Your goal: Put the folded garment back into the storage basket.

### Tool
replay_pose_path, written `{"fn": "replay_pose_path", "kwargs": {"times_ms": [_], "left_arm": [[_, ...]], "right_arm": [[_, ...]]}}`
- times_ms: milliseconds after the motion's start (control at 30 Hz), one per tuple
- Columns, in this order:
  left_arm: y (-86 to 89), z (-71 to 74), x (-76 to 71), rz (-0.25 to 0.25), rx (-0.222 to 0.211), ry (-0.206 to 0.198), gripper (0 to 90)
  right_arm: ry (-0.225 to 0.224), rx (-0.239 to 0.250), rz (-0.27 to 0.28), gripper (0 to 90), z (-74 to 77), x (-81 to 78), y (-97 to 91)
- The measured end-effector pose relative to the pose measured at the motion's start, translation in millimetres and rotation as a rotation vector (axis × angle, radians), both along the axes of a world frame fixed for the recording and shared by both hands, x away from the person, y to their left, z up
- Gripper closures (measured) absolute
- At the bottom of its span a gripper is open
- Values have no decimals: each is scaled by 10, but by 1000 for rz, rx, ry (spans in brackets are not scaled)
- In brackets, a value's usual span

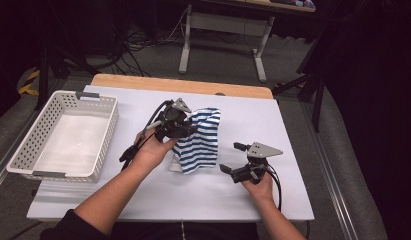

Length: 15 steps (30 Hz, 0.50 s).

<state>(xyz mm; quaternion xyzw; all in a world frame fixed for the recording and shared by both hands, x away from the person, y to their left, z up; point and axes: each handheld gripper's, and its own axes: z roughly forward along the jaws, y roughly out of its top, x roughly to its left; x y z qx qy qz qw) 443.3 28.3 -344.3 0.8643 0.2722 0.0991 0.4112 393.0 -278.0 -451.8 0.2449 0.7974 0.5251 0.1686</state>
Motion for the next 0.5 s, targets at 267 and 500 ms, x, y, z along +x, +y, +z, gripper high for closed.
{"fn": "replay_pose_path", "kwargs": {"times_ms": [267, 500], "left_arm": [[223, 185, -71, 18, 7, -40, 764], [461, 333, -122, 25, 27, -72, 764]], "right_arm": [[6, 6, 0, 3, -2, 0, -5], [9, 6, 0, 3, -3, 4, -10]]}}
